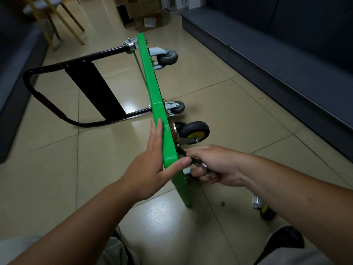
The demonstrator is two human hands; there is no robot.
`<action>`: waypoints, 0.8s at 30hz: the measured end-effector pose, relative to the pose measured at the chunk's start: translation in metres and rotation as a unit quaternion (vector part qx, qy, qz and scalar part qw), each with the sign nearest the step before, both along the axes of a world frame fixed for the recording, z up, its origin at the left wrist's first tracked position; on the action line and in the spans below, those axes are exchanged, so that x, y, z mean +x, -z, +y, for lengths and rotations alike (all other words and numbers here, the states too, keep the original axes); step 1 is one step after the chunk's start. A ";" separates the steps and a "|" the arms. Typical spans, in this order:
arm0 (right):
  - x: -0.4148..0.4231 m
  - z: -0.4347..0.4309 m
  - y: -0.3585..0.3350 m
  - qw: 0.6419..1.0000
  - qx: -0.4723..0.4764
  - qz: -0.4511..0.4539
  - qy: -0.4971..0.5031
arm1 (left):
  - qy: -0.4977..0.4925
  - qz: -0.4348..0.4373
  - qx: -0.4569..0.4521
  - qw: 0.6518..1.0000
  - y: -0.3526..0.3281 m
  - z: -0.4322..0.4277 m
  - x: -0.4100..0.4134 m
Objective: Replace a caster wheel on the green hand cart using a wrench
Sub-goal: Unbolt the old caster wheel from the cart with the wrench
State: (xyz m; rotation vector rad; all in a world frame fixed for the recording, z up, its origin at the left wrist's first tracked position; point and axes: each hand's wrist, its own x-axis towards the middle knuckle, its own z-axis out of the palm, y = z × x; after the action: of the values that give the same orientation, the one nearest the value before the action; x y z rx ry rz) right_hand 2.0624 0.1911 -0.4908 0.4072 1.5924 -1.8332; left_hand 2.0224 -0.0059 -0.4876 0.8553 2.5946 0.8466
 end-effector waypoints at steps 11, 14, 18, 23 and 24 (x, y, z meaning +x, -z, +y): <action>0.000 -0.013 0.002 0.998 0.026 0.038 -0.038 | -0.006 0.000 0.003 1.000 0.004 0.000 0.000; 0.004 -0.021 0.008 0.995 0.074 0.066 -0.008 | -0.006 -0.002 0.004 1.000 0.005 0.000 0.000; 0.011 -0.018 0.018 0.991 0.086 0.104 -0.022 | -0.009 -0.001 0.000 1.000 0.003 0.000 0.002; 0.023 -0.022 0.051 0.969 0.159 0.182 -0.041 | -0.014 -0.005 0.006 1.000 0.002 0.000 0.003; 0.025 -0.023 0.056 0.965 0.166 0.200 -0.046 | -0.014 -0.004 0.007 1.000 0.002 0.000 0.003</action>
State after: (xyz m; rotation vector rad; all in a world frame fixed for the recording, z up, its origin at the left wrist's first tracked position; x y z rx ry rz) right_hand 2.0877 0.1682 -0.5469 0.1041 2.1696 -1.6498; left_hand 2.0251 -0.0059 -0.4895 0.8182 2.6032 0.8747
